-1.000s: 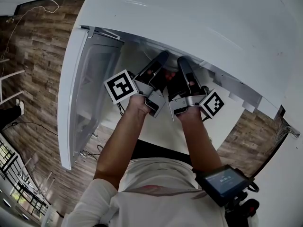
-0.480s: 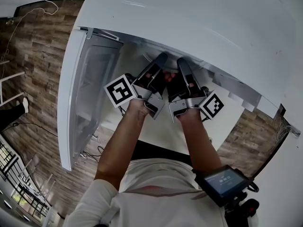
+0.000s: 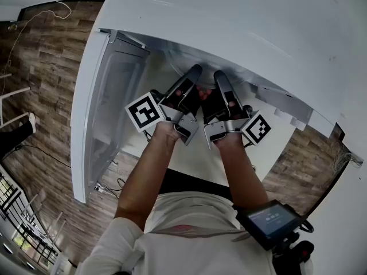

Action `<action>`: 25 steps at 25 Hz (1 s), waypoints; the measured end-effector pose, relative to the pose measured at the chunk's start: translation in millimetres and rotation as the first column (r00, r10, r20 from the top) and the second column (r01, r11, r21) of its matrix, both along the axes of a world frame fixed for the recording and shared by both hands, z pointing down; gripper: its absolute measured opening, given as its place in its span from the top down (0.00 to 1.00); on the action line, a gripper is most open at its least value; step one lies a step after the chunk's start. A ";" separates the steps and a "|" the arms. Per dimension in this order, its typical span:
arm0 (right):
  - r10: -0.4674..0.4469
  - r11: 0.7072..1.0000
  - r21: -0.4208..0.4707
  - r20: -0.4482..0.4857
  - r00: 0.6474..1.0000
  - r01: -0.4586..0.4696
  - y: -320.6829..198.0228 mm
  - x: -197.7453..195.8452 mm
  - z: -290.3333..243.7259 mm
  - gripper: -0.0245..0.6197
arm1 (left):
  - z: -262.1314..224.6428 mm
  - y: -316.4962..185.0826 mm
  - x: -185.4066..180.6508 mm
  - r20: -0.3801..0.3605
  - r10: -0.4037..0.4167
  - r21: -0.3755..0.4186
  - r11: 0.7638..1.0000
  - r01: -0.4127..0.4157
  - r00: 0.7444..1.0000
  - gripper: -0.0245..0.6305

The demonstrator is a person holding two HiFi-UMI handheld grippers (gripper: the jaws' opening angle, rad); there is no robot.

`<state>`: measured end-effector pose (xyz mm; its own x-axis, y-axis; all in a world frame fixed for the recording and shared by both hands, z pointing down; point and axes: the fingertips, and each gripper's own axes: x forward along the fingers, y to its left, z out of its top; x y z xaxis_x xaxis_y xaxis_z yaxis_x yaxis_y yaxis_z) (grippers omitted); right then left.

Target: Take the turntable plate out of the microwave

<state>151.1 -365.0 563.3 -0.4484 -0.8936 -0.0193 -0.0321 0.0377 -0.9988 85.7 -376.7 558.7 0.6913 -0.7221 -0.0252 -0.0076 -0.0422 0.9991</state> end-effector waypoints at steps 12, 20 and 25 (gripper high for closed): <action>-0.024 1.000 0.018 -0.001 1.000 0.024 9.0 -6.0 -14.8 0.92 | -14.4 10.5 -5.9 -0.005 -0.016 0.012 1.000 0.016 1.000 0.91; -0.029 0.999 0.016 0.004 1.000 0.029 15.3 -7.7 -16.2 0.92 | -16.8 16.7 -7.7 -0.005 -0.020 0.013 1.000 0.020 1.000 0.91; -0.032 0.999 0.021 0.007 0.999 0.032 31.2 -7.6 -20.6 0.92 | -21.2 33.0 -7.5 -0.006 -0.023 0.015 1.000 0.023 1.000 0.91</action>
